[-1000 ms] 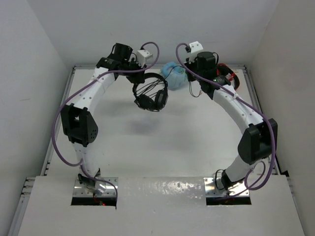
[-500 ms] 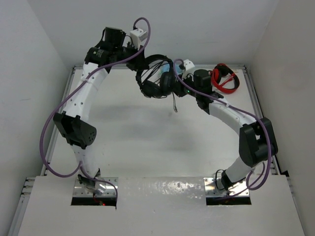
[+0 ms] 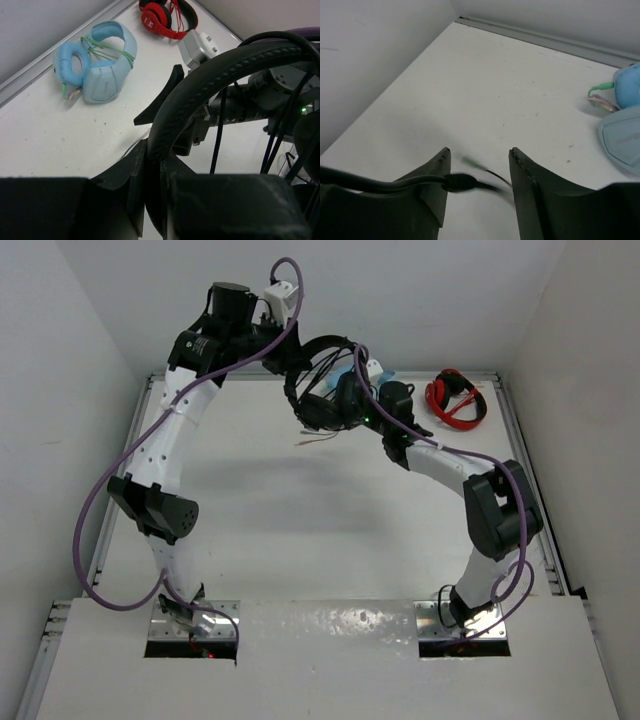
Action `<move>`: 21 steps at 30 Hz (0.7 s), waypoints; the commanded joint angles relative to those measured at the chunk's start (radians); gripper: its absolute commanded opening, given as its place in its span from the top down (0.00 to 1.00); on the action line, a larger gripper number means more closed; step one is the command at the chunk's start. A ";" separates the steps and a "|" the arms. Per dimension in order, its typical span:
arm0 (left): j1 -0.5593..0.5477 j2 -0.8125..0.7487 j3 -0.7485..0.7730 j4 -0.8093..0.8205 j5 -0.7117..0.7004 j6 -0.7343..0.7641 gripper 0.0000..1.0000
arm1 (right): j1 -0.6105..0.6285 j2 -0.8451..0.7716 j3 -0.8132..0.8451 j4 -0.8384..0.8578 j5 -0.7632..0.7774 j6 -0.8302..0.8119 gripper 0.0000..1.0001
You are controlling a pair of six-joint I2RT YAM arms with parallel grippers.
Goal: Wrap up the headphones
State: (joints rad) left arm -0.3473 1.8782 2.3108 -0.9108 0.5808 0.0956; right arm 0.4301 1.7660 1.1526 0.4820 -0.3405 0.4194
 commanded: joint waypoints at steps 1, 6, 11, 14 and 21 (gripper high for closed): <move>-0.002 -0.059 0.065 0.069 0.008 -0.085 1.00 | 0.006 0.024 0.027 0.095 0.038 0.047 0.50; -0.002 -0.059 0.090 0.085 0.013 -0.118 1.00 | 0.006 0.049 -0.007 0.115 0.075 0.059 0.45; -0.002 -0.056 0.108 0.108 -0.039 -0.152 1.00 | 0.006 0.076 -0.039 0.147 0.136 0.119 0.44; -0.002 -0.054 0.107 0.118 -0.082 -0.172 1.00 | 0.007 0.075 -0.079 0.208 0.120 0.153 0.43; -0.002 -0.056 0.131 0.122 -0.082 -0.174 1.00 | 0.007 0.078 -0.093 0.161 0.107 0.122 0.44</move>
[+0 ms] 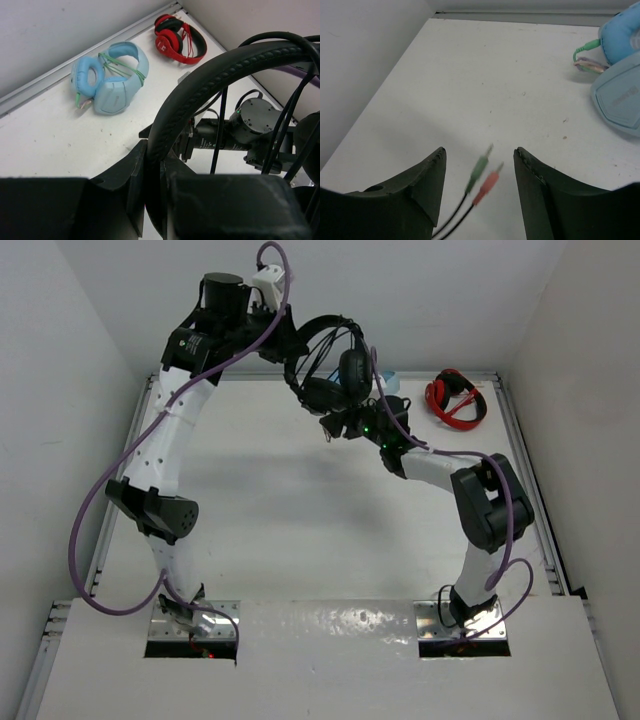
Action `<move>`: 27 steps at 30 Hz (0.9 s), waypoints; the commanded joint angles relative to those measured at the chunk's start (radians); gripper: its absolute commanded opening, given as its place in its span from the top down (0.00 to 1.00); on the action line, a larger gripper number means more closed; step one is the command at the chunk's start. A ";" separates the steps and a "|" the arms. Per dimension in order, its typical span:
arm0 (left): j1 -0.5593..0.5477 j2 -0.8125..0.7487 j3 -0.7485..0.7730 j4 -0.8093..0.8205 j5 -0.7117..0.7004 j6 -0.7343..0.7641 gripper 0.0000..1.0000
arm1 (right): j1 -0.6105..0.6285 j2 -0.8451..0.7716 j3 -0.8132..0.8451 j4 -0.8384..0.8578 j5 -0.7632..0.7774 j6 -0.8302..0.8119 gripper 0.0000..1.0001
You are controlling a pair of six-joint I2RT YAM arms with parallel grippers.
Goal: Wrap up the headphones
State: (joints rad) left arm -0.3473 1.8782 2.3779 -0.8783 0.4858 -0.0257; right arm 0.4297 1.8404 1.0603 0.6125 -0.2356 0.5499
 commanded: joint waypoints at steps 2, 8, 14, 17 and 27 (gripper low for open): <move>-0.002 -0.054 0.067 0.091 0.001 -0.049 1.00 | 0.007 0.005 0.007 -0.015 0.007 -0.005 0.45; -0.002 -0.053 0.069 0.084 -0.004 -0.040 1.00 | 0.006 0.011 0.065 -0.163 0.067 0.028 0.44; -0.002 -0.054 0.083 0.090 -0.003 -0.040 1.00 | 0.000 0.013 0.104 -0.273 0.111 0.035 0.42; -0.002 -0.057 0.080 0.079 0.007 -0.036 1.00 | -0.016 0.005 0.153 -0.374 0.153 0.000 0.42; -0.002 -0.062 0.090 0.072 -0.032 -0.042 1.00 | -0.091 -0.064 0.193 -0.451 0.437 -0.102 0.33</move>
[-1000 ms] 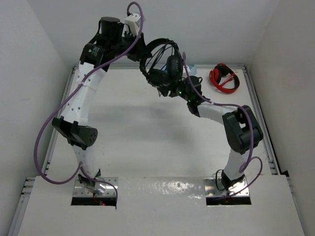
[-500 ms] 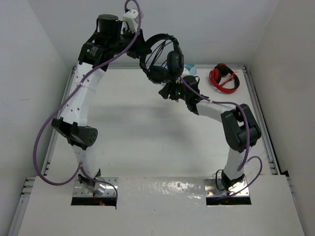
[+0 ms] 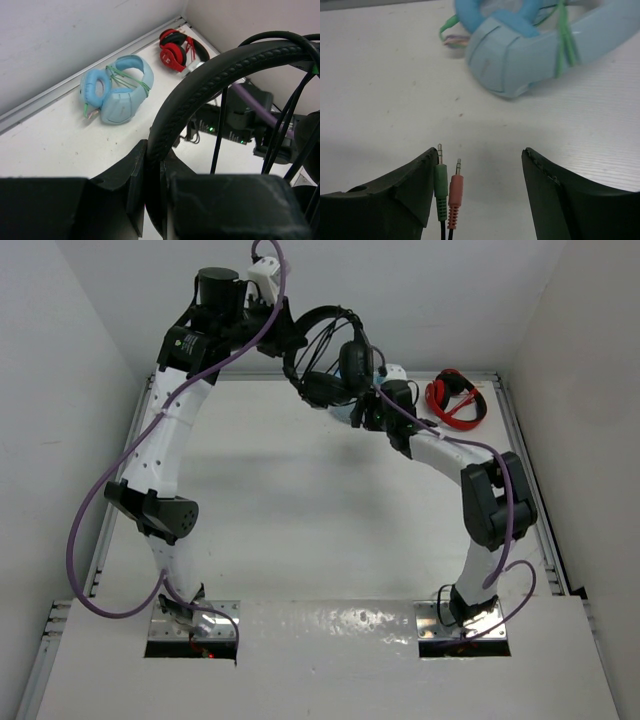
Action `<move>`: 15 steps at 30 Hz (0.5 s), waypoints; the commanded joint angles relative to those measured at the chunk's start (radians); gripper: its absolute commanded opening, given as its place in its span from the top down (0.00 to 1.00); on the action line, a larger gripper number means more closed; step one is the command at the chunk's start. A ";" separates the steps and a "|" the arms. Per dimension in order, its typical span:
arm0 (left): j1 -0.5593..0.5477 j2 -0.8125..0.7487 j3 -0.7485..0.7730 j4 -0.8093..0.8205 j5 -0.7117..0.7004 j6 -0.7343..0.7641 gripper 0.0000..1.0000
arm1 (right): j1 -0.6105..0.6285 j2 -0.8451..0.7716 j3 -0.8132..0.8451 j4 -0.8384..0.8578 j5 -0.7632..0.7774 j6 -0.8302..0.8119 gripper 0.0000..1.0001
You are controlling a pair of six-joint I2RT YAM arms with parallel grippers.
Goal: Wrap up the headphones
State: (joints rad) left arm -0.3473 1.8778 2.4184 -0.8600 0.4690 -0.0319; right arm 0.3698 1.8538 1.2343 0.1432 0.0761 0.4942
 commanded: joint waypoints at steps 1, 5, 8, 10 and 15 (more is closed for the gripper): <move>-0.002 -0.062 0.050 0.052 -0.036 -0.042 1.00 | -0.046 -0.084 0.021 0.035 0.116 -0.048 0.33; -0.001 -0.062 0.050 0.044 -0.150 -0.072 1.00 | -0.118 -0.110 0.022 0.088 -0.042 -0.068 0.32; -0.001 -0.059 0.048 0.044 -0.170 -0.085 1.00 | -0.135 -0.126 0.046 0.072 -0.073 -0.161 0.32; -0.001 -0.057 0.047 0.044 -0.173 -0.085 1.00 | -0.146 -0.131 0.065 0.038 -0.068 -0.184 0.31; -0.001 -0.057 0.042 0.045 -0.233 -0.097 1.00 | -0.158 -0.191 -0.027 0.119 -0.134 -0.212 0.34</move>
State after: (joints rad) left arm -0.3473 1.8778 2.4184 -0.8677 0.2840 -0.0803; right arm 0.2111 1.7405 1.2499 0.1749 0.0177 0.3374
